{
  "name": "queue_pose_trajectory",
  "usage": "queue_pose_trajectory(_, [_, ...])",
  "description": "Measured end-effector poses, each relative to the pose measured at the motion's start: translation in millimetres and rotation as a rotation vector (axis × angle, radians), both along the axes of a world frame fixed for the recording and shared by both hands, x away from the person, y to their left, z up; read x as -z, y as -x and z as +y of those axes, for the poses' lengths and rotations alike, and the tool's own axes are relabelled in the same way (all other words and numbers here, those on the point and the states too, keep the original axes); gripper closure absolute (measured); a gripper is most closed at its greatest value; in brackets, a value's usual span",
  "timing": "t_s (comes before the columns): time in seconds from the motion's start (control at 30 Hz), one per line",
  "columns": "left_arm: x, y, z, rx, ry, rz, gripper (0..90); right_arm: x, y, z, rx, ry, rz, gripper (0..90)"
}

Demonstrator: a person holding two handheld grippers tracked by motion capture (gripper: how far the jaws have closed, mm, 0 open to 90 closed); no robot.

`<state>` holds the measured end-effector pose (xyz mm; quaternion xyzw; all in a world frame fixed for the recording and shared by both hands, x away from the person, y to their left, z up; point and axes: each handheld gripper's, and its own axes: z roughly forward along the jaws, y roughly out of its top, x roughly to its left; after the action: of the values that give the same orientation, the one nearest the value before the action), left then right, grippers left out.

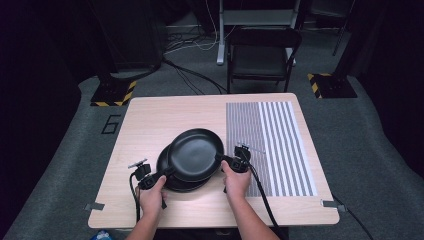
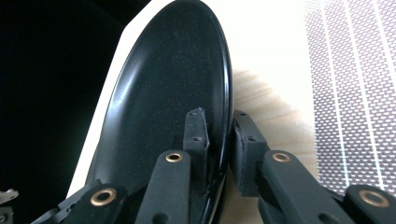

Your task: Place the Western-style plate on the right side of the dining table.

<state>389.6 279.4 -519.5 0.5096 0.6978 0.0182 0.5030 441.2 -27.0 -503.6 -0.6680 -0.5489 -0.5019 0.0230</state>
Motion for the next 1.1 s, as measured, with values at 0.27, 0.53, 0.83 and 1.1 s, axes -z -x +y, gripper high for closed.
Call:
queue_pose_trajectory(0.27, [0.6, 2.6, -1.5, -0.003, -0.01, -0.011, 74.4, -1.2, 29.8, -0.5, 0.005, 0.006, -0.036, 64.9])
queue_pose_trajectory(0.53, [0.4, 3.9, -3.4, -0.015, -0.007, -0.008, 74.4, 1.2, 46.5, 1.5, -0.021, -0.005, -0.021, 70.2])
queue_pose_trajectory(0.83, [1.0, 4.7, -5.4, -0.022, -0.013, -0.014, 74.3, 5.0, 41.4, 8.2, -0.025, -0.003, 0.002, 72.6])
queue_pose_trajectory(1.1, [1.5, 5.2, -5.6, -0.018, -0.021, -0.024, 74.5, 11.1, 37.0, 6.9, -0.046, -0.017, -0.012, 75.3])
